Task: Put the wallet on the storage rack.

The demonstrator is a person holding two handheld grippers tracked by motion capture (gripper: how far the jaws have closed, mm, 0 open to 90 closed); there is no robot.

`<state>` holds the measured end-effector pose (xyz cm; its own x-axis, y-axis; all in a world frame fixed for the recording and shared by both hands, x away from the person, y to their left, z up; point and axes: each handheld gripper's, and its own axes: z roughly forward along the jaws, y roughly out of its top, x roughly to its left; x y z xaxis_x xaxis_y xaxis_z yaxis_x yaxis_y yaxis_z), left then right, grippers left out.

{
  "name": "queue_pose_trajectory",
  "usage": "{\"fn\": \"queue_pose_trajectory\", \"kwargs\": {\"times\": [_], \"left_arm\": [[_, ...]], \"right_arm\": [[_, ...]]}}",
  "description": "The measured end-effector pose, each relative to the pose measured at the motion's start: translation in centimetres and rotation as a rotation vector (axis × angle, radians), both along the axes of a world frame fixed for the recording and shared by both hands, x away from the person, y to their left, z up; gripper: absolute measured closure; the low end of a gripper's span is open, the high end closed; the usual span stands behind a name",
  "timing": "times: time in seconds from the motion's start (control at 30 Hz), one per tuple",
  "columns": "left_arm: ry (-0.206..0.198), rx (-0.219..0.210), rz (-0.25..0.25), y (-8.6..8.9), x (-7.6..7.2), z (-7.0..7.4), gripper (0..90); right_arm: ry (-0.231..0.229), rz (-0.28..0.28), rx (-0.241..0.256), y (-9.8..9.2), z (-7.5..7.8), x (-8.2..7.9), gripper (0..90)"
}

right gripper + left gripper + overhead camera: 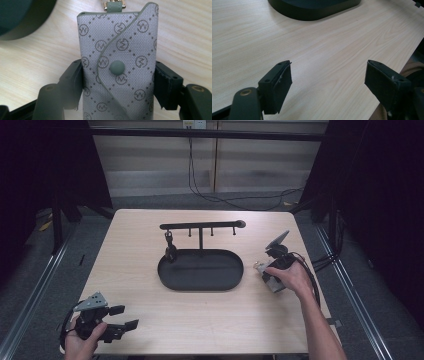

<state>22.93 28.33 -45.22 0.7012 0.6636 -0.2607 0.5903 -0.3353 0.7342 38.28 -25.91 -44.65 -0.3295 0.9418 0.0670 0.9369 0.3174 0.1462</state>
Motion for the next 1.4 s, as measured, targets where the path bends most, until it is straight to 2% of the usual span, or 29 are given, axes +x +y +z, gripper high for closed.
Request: {"fn": "queue_pose_trajectory", "kwargs": {"times": [0.07,0.13,0.4,0.67,0.73,0.9,1.07,1.13,1.23,1.4], "left_arm": [[-0.003,-0.001,0.001,0.1,0.0,0.1,21.5],[-0.008,-0.01,0.012,0.1,0.0,0.1,21.4],[0.001,-0.013,0.013,0.3,0.0,0.1,21.5],[0.004,-0.012,0.016,0.3,0.0,0.0,21.2],[-0.002,-0.008,0.002,0.2,-0.1,0.1,21.2],[-0.035,-0.003,-0.02,0.0,-0.3,0.3,21.2],[-0.033,-0.007,-0.028,-0.1,-0.3,0.3,21.0],[-0.029,-0.008,-0.029,-0.1,-0.3,0.3,20.9],[-0.026,-0.008,-0.027,0.0,-0.3,0.3,20.7],[-0.021,-0.008,-0.021,0.1,-0.2,0.2,20.7]], "right_arm": [[-0.006,-0.003,0.012,0.0,0.5,-0.1,33.5],[0.0,0.01,-0.005,0.1,0.7,-0.2,33.5],[-0.017,0.01,0.004,-0.3,2.5,-0.5,33.5],[-0.019,0.005,0.002,-0.5,3.3,-0.7,33.5],[-0.025,0.002,0.005,-0.5,3.7,-0.7,33.5],[-0.041,0.007,0.039,-0.1,4.8,-0.7,33.5],[-0.061,0.002,0.065,0.5,6.0,-0.7,33.5],[-0.072,-0.001,0.102,0.7,6.4,-0.7,33.5],[-0.09,-0.012,0.117,0.8,6.8,-0.7,33.4],[-0.121,-0.035,0.189,1.0,7.4,-0.7,33.5]]}}
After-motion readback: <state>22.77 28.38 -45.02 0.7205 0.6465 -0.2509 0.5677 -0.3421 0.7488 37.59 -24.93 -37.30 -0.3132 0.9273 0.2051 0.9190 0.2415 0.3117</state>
